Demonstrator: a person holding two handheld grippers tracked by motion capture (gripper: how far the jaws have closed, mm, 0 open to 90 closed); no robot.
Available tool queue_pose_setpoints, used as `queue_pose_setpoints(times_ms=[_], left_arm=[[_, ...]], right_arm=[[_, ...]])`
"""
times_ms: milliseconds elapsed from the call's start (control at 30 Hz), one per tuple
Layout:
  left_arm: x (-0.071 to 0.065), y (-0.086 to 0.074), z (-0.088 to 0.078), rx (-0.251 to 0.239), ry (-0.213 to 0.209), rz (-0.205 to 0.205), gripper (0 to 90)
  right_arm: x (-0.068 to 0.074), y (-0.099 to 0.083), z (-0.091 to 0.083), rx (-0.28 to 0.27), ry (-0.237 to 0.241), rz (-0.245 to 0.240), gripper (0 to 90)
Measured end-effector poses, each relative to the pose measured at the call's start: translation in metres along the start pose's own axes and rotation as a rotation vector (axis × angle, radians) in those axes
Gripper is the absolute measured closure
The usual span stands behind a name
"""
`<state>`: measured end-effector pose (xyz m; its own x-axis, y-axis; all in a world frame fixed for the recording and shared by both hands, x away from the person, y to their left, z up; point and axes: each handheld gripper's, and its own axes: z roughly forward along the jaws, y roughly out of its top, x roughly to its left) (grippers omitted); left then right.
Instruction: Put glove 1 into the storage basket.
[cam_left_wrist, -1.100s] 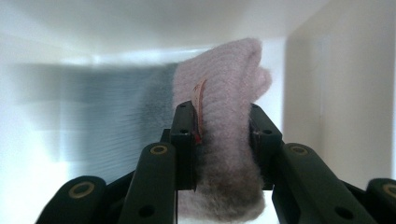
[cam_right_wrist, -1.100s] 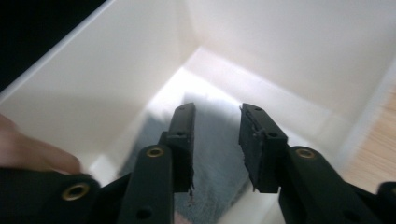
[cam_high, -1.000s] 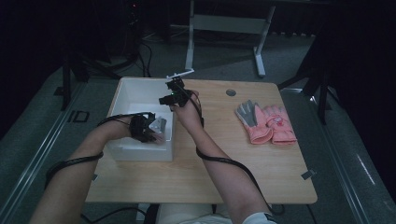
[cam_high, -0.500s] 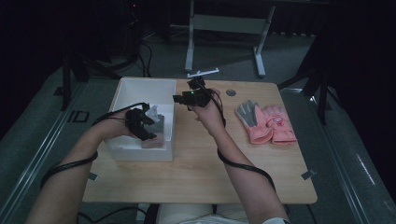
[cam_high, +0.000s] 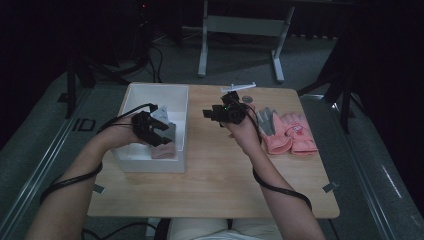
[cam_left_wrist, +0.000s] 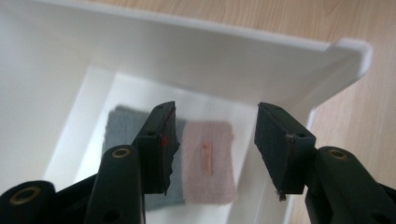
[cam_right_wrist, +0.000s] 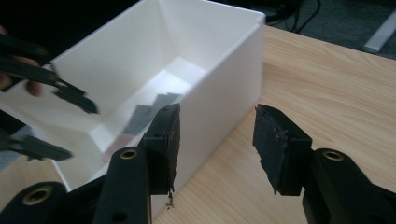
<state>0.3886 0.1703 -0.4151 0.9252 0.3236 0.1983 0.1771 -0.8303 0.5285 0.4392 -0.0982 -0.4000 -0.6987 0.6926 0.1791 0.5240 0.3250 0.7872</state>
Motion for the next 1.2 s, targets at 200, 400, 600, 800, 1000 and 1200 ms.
queue_pose_setpoints(times_ms=[200,400,600,800,1000,1200], left_arm=[[-0.020,0.033,0.004,-0.083,-0.038,0.011,49.3],[-0.039,0.063,0.022,-0.065,-0.002,-0.019,46.4],[-0.055,0.083,0.036,-0.036,-0.019,-0.035,44.5],[-0.070,0.096,0.050,-0.036,-0.026,-0.058,44.8],[-0.089,0.097,0.068,-0.043,-0.013,-0.136,37.7],[-0.108,0.089,0.084,-0.082,-0.028,-0.206,18.9]], right_arm=[[-0.015,-0.011,-0.017,0.023,-0.041,-0.040,53.9],[-0.028,-0.028,-0.041,-0.059,-0.046,-0.079,56.7],[-0.045,-0.045,-0.061,-0.064,-0.077,-0.069,56.7],[-0.058,-0.067,-0.066,-0.060,-0.090,-0.065,56.6],[-0.074,-0.082,-0.075,-0.060,-0.118,-0.056,56.5],[-0.094,-0.096,-0.086,-0.059,-0.175,-0.059,57.0]])
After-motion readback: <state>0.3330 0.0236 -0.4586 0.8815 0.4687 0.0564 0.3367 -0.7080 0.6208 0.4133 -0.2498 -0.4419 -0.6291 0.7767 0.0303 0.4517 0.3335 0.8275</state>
